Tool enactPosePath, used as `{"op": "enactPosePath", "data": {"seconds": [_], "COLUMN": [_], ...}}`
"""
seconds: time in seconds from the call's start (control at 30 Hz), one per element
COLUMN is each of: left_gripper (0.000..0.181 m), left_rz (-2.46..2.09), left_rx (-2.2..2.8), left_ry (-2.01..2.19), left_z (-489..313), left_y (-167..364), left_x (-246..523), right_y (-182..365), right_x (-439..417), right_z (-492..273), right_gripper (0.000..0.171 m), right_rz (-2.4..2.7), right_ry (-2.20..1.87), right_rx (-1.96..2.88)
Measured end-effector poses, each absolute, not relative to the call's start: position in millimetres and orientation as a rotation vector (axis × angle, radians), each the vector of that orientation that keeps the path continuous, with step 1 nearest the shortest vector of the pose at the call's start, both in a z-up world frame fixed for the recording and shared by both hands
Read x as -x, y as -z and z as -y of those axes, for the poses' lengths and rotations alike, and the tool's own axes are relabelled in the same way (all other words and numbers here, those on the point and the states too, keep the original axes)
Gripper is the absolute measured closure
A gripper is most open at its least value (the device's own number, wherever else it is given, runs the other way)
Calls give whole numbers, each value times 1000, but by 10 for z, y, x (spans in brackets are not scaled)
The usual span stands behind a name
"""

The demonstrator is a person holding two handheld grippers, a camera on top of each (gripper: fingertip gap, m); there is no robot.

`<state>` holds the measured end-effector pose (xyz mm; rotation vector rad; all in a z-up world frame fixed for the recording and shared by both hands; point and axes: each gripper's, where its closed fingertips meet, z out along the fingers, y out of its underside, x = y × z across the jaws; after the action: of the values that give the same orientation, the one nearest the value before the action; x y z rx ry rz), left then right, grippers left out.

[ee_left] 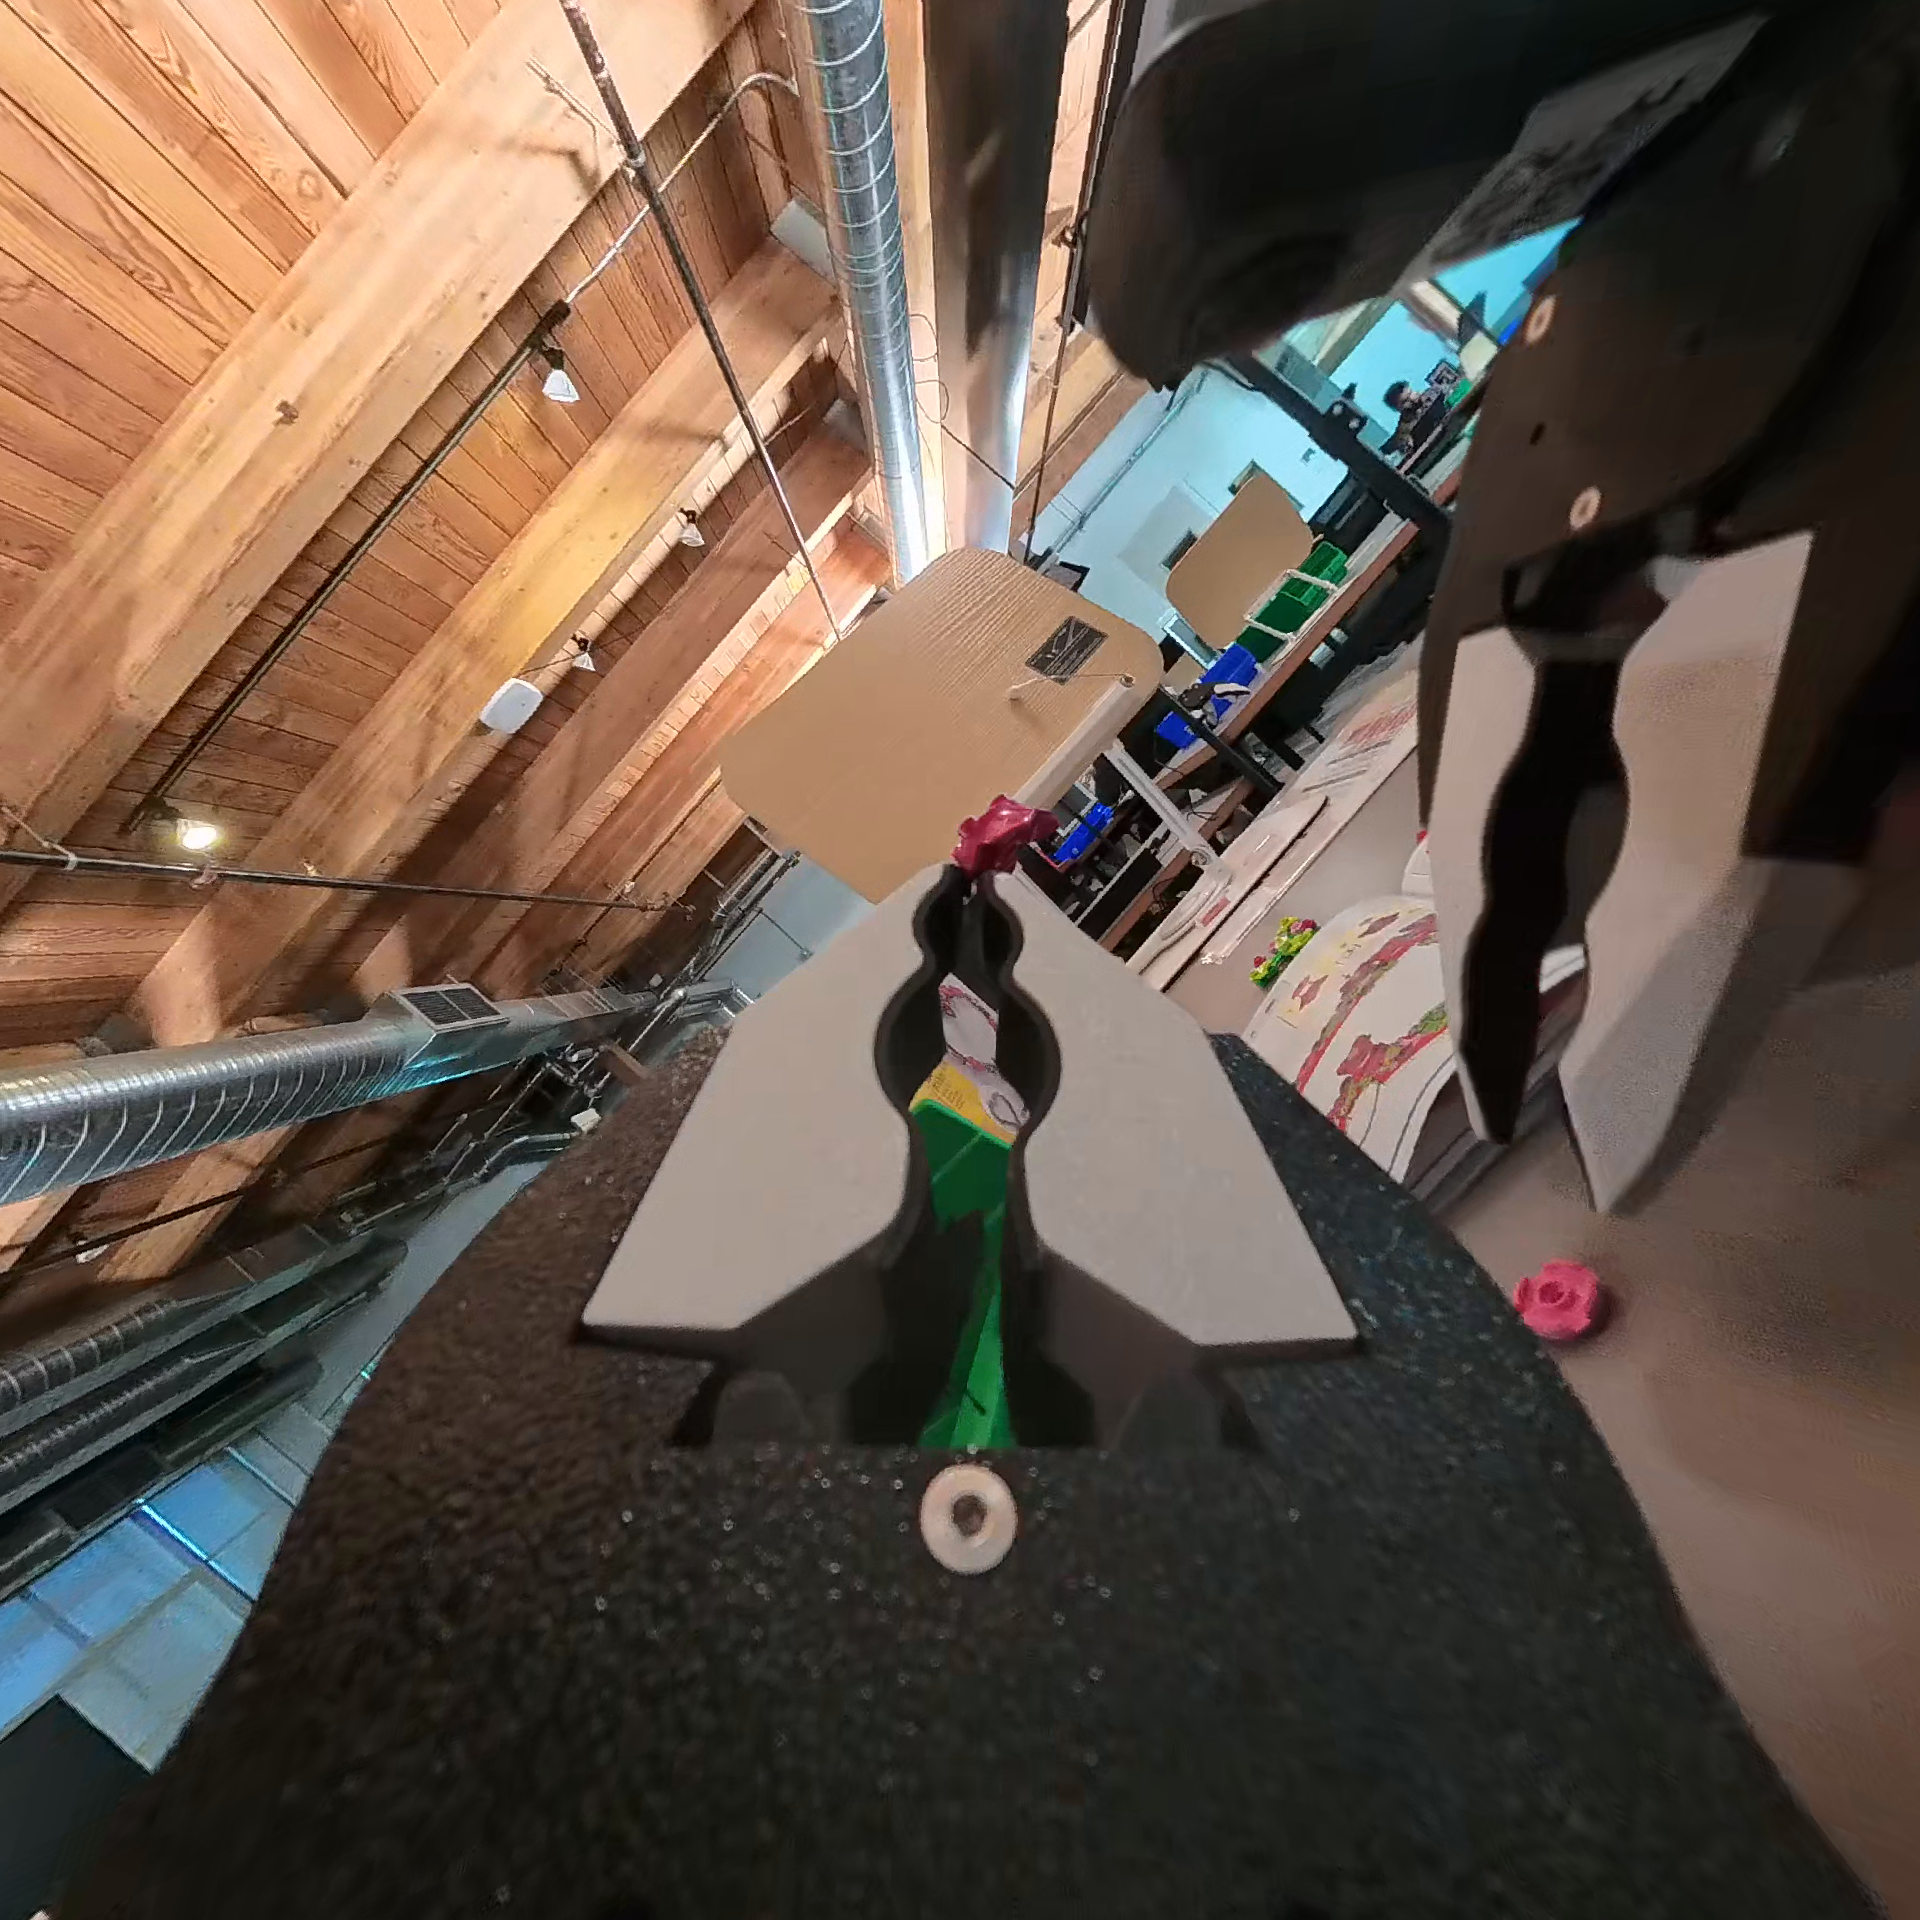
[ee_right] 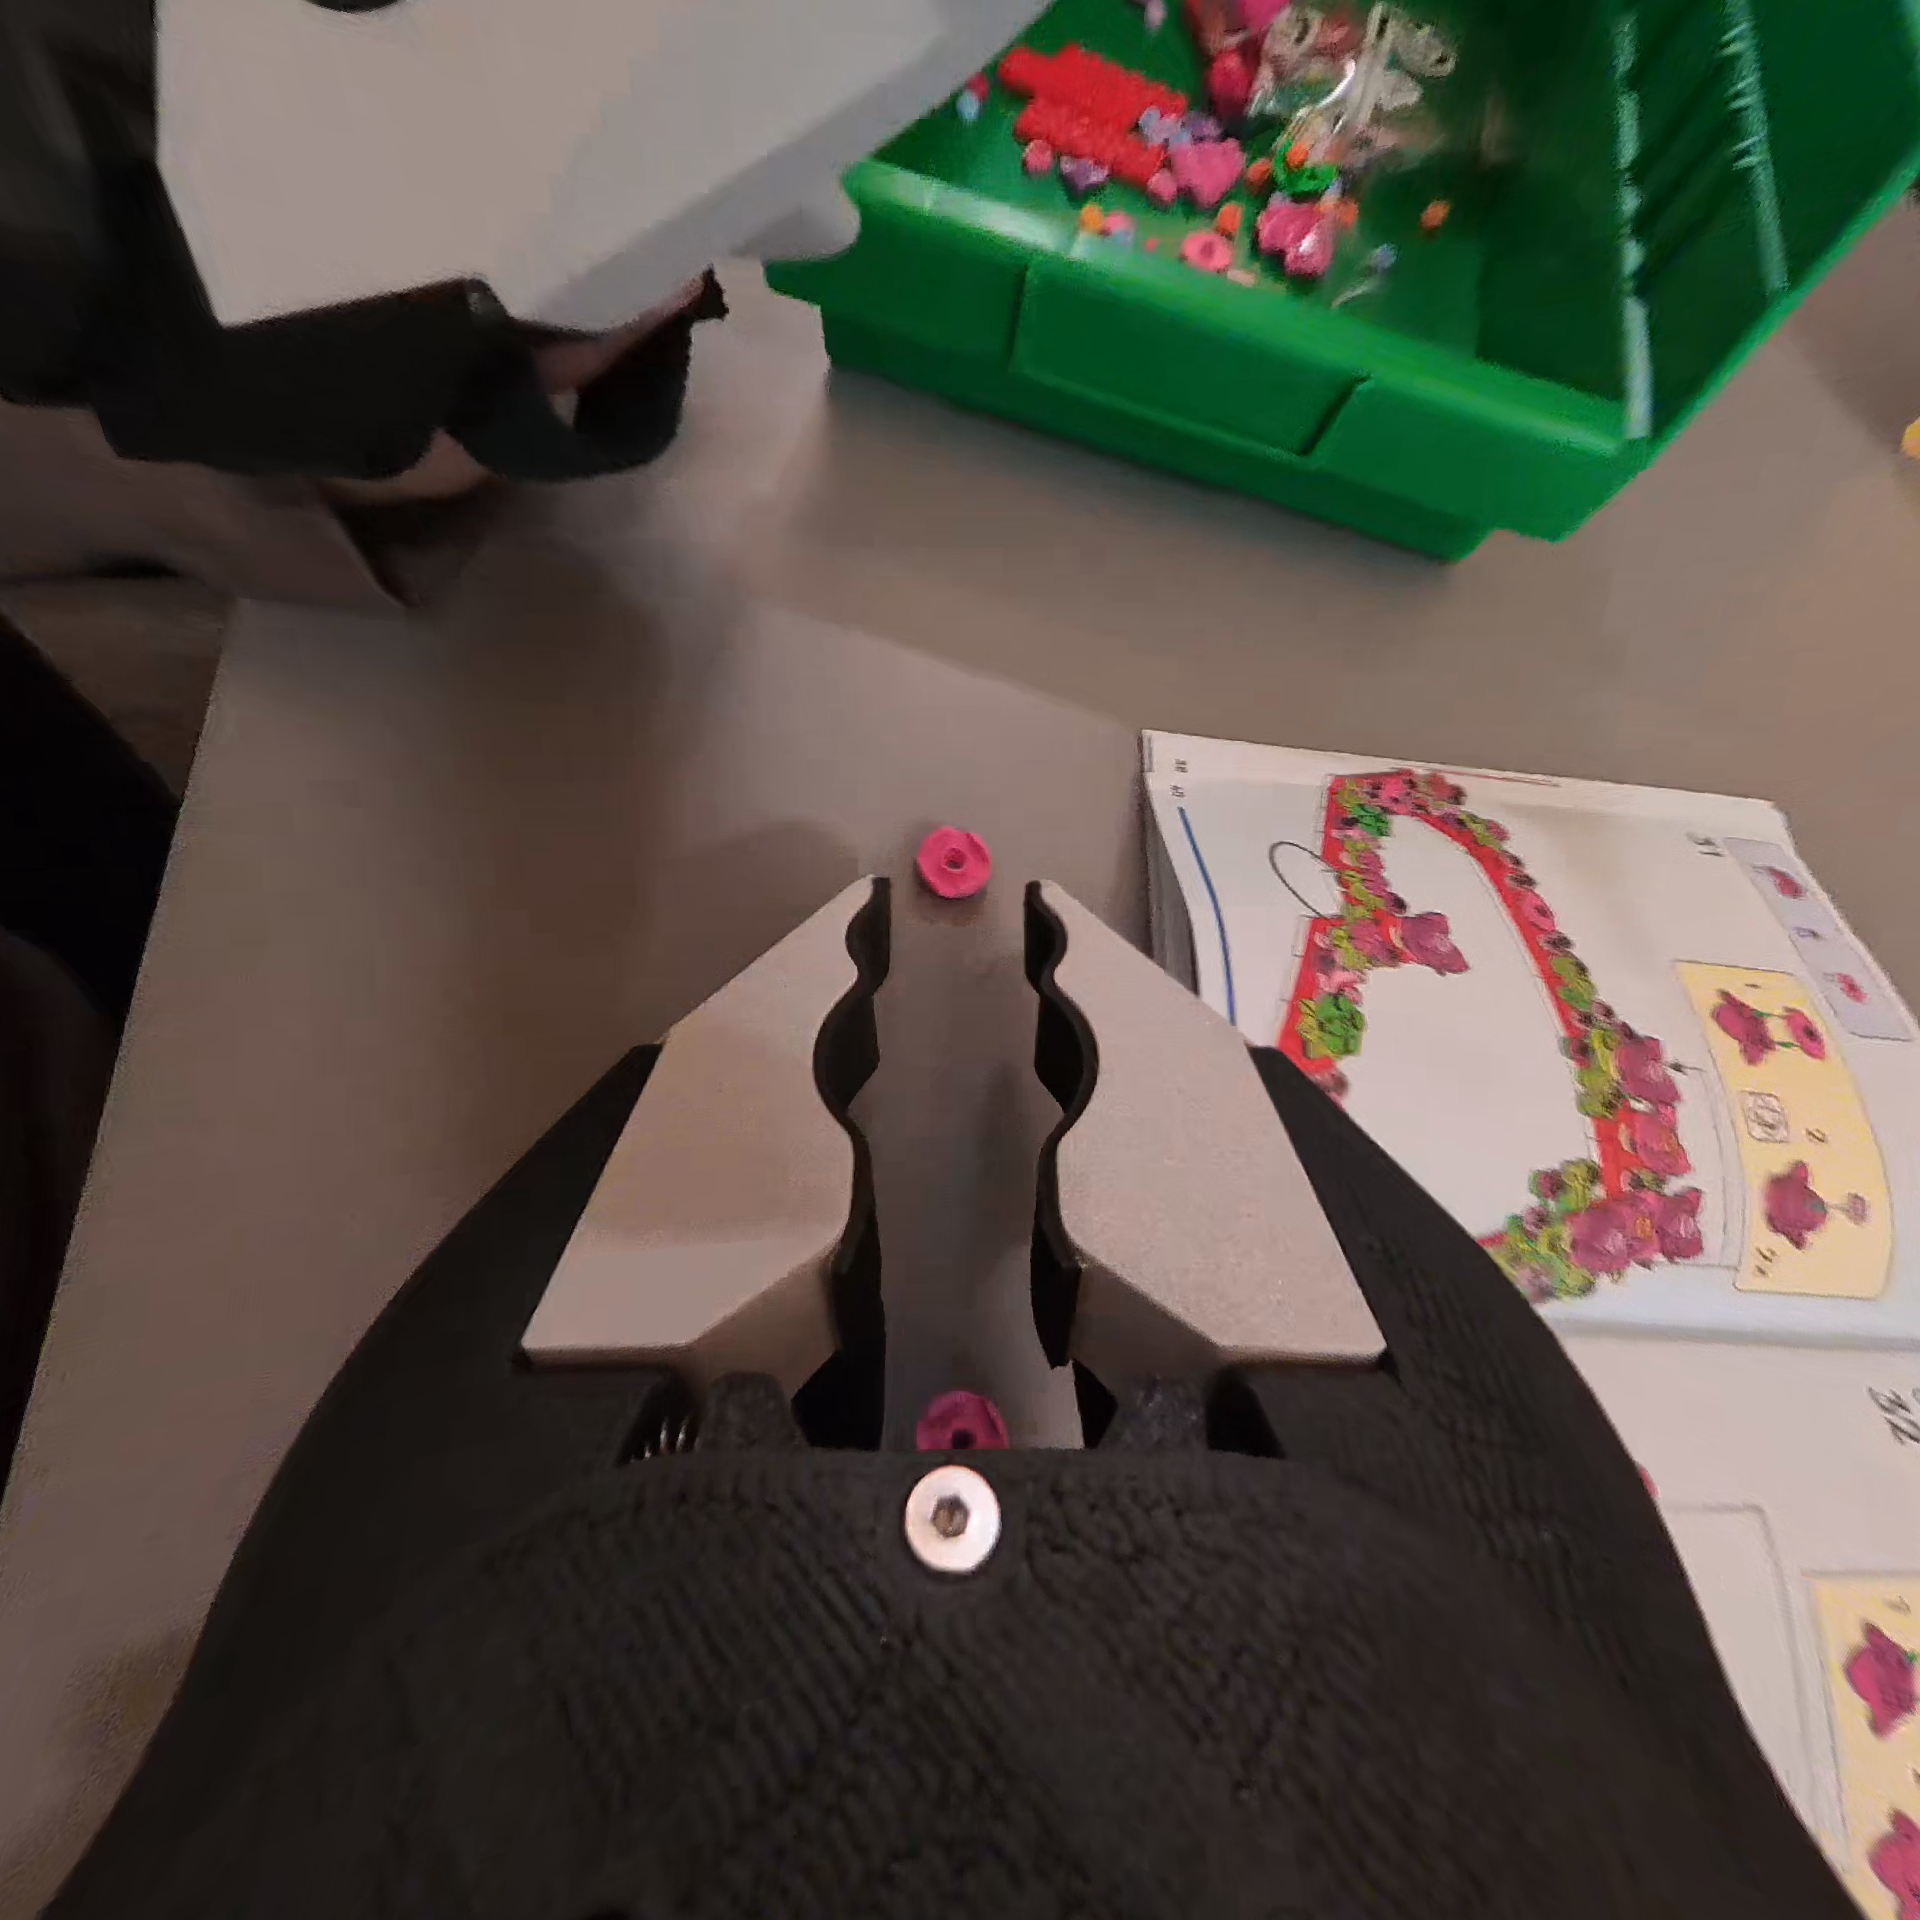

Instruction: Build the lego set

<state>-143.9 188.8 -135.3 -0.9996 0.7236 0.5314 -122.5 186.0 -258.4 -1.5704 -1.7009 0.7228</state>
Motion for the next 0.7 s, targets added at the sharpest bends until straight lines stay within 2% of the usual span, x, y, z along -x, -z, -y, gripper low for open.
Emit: {"op": "enactPosePath", "data": {"seconds": [0.53,0.7], "left_gripper": [181,181], "left_rz": [-718,-723], "left_rx": [1005,1006], "left_ry": [-498,-498], "left_z": [-1878,-1879], "left_y": [1349,1355], "left_x": [1446,1441], "right_y": [2765,2771], "right_x": [1361,1383], "right_z": [-1886,-1848], "right_gripper": [147,157], "right_rz": [1710,1729], "right_ry": [-706,-702], "right_rx": [1710,1699]}}
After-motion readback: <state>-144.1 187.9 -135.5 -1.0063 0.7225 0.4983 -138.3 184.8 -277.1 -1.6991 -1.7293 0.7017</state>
